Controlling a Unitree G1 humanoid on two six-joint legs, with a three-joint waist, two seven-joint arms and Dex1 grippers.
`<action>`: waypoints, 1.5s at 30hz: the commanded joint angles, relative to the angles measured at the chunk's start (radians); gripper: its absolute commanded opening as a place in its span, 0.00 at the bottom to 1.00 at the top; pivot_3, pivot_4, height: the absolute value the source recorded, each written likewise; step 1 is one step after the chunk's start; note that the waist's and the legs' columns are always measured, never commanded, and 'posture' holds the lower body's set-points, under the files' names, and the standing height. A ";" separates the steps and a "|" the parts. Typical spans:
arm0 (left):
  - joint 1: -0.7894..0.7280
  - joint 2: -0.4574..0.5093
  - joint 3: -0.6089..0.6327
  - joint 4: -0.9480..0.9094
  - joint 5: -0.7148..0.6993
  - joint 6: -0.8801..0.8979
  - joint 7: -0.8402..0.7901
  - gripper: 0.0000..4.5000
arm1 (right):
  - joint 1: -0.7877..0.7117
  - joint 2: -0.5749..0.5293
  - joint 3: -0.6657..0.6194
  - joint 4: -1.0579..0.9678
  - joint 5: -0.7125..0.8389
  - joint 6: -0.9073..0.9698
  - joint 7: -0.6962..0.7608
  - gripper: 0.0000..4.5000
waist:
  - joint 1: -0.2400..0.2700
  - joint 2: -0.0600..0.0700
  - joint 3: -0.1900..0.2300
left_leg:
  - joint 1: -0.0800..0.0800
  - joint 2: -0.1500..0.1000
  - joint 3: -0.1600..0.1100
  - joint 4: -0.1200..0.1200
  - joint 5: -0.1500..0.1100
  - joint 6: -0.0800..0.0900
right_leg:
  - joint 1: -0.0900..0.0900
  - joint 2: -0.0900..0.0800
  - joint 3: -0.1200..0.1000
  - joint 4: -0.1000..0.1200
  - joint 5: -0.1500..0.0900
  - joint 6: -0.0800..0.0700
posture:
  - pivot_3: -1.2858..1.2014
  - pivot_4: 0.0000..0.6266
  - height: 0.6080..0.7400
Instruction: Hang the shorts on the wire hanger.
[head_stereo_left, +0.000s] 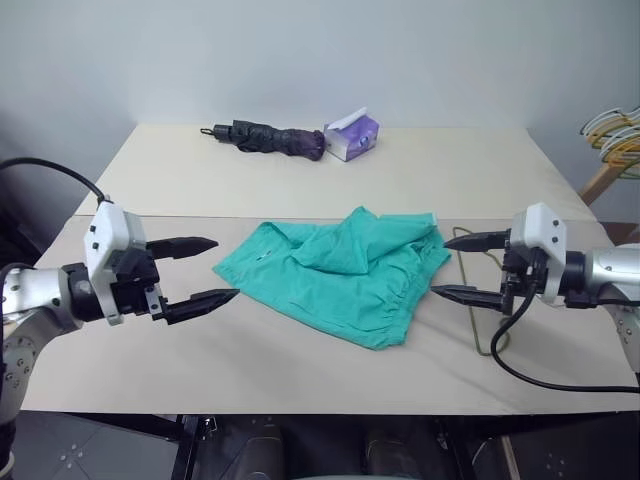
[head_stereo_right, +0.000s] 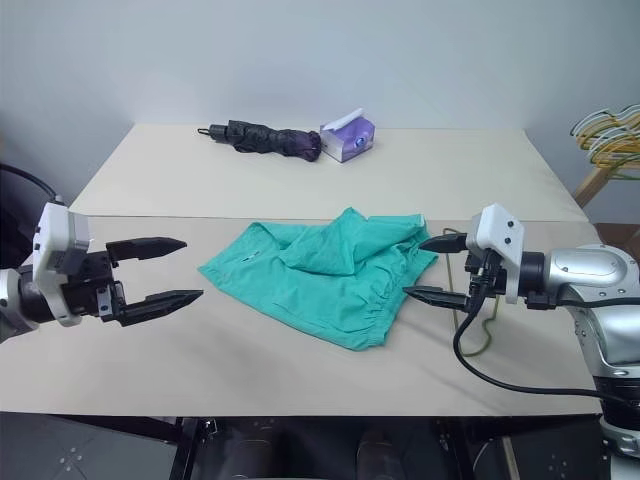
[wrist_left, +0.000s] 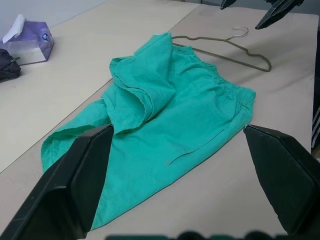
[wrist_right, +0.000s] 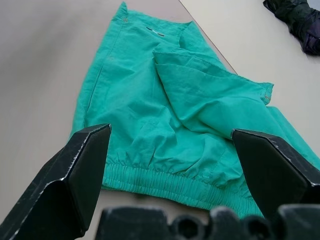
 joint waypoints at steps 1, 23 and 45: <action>-0.016 0.000 0.022 -0.004 -0.019 -0.012 -0.004 1.00 | 0.000 -0.018 -0.042 -0.036 0.021 -0.004 0.005 1.00 | 0.000 0.000 0.000 | 0.000 0.000 0.000 0.000 0.000 0.000 | 0.000 0.000 0.000 0.000 0.000 0.000 | 0.57 0.17 1.00; -0.043 -0.011 -0.027 -0.010 -0.016 -0.024 -0.014 1.00 | 0.121 -0.047 0.038 -0.264 -0.099 -0.012 -0.094 1.00 | 0.000 0.000 0.000 | -0.001 0.000 0.000 0.000 0.000 0.000 | 0.000 0.000 0.000 -0.001 -0.001 0.001 | 0.56 0.15 1.00; -0.116 -0.013 -0.132 0.047 0.035 -0.061 -0.076 1.00 | 0.004 0.080 0.684 -0.381 -0.805 0.221 -0.346 0.87 | -0.009 -0.001 0.000 | -0.001 0.000 0.000 -0.001 0.000 -0.001 | -0.002 0.000 -0.001 0.000 -0.001 -0.001 | 0.53 0.17 1.00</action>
